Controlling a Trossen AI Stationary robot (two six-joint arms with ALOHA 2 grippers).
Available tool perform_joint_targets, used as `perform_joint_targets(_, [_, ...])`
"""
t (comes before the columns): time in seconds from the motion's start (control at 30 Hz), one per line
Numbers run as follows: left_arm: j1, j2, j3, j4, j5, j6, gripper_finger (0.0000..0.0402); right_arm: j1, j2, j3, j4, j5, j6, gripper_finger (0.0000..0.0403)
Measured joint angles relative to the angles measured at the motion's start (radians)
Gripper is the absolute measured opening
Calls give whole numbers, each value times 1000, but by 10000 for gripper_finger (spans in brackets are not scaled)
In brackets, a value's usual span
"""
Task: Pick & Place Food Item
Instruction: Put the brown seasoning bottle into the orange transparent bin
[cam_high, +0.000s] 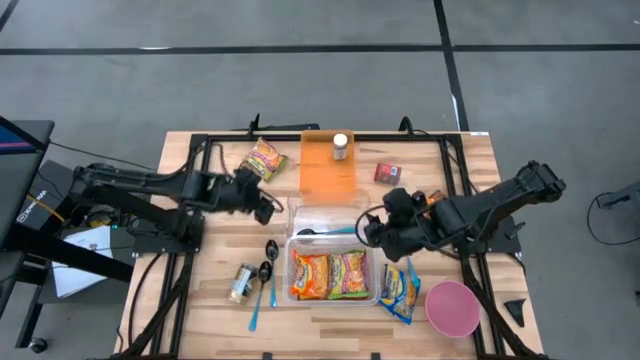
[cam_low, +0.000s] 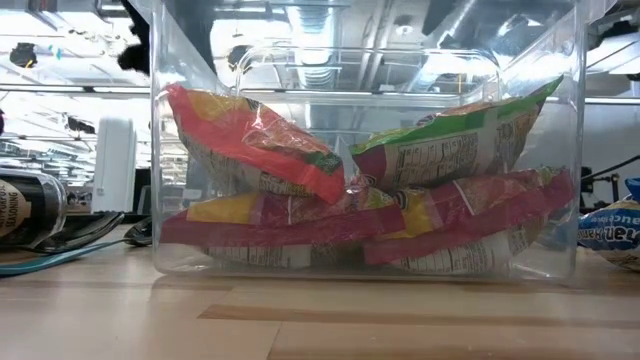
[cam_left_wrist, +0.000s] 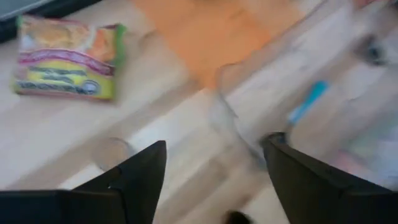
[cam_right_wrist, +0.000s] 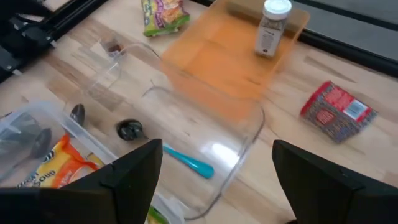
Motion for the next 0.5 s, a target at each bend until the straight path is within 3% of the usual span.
perform_joint_targets(0.3, [305,117,1,-23,191,331,245,15,0,0,-37,-1,50,299])
perform_joint_targets(0.5, [484,221,1,-85,394,376,276,-16,-6,0,-32,-5,-15,299])
